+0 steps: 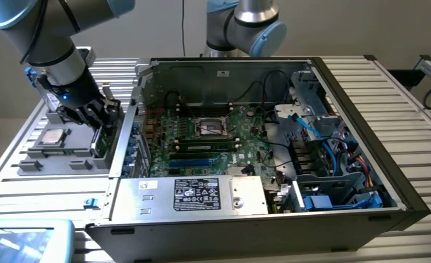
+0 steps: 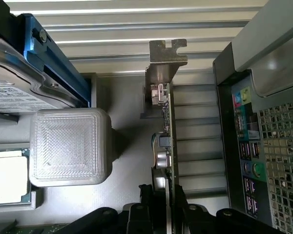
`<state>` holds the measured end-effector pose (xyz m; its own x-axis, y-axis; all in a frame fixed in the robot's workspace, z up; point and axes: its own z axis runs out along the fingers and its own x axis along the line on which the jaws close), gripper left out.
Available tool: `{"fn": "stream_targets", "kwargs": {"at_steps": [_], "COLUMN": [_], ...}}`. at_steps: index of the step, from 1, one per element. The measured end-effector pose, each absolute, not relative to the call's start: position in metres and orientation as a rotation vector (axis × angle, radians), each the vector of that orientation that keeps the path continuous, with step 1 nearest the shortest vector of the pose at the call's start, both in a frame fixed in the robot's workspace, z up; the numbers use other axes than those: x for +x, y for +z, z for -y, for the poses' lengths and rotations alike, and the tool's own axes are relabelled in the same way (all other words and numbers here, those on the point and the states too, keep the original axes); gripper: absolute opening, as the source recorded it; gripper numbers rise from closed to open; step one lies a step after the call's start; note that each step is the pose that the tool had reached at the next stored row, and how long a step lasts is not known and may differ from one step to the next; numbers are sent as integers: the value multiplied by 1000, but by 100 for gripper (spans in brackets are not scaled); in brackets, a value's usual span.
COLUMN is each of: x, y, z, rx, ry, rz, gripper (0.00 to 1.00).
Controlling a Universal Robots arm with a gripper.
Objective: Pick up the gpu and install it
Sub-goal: 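Pick up the gpu and move the gpu toward the slot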
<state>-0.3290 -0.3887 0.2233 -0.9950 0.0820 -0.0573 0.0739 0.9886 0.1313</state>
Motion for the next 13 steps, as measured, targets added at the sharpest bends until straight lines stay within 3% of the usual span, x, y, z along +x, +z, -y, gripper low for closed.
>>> {"fn": "stream_targets", "kwargs": {"at_steps": [13], "x": [-329], "y": [271], "z": [389], "rx": [124], "ry": [202], "rz": [-3070], "gripper": [29]}}
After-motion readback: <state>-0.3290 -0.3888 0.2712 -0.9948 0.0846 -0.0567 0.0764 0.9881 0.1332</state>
